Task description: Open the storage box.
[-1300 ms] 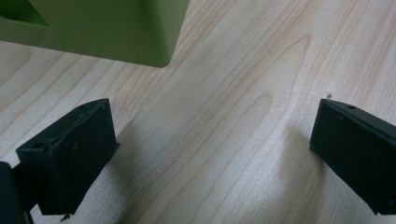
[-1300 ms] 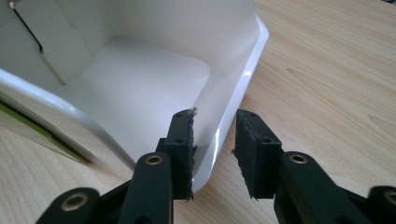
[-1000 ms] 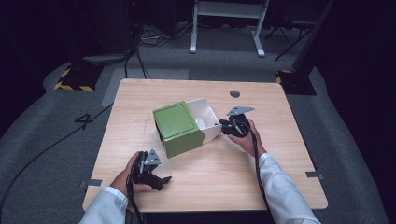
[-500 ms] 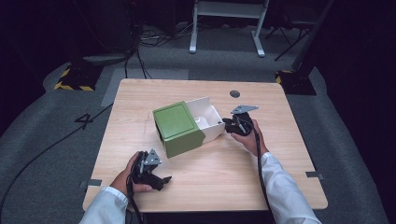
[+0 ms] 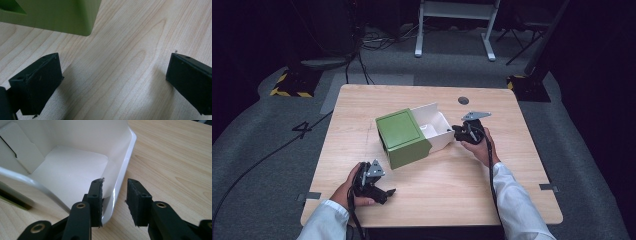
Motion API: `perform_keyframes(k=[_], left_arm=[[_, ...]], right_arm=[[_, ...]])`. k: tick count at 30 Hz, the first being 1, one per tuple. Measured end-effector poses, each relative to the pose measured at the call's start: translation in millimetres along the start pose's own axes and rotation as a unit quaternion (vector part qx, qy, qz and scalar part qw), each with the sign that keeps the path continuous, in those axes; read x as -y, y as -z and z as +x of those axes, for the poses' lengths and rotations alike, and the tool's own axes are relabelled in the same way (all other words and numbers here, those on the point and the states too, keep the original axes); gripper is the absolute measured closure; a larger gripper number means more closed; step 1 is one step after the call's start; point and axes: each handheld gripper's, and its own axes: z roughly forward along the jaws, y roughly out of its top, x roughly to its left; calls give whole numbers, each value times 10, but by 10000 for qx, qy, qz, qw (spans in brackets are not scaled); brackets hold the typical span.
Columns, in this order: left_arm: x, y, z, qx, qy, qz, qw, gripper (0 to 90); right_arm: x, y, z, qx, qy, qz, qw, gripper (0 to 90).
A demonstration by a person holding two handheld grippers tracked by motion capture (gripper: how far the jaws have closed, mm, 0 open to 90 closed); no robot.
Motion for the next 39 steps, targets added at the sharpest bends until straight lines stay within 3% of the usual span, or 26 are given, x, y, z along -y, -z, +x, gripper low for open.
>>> perform_keyframes(k=[10,17,20,21,23,24,30,39], left_arm=[[0,-1,-1,0,7,-5,10000,6],[0,0,0,0,0,0,10000,5],[0,-1,-1,2,8,-5,10000,6],[0,-1,-1,0,6,-4,10000,5],[0,0,0,-1,1,-1,10000,5],[0,-1,-1,0,7,-5,10000,5],[0,-1,-1,0,6,-4,10000,5],[0,0,0,-1,0,1,10000,6]], right_arm=[[9,4,-37,13,-52,-22,10000,639],[19,41,-58,43,-53,-19,10000,523],[9,102,-58,85,-32,-79,9999,472],[-7,145,-64,151,-29,-110,9998,415],[-13,168,-69,172,-24,-124,9998,403],[-22,214,-86,309,-20,-139,9994,355],[-22,366,-137,380,-24,-170,9991,352],[8,635,-134,394,195,-202,9988,333]])
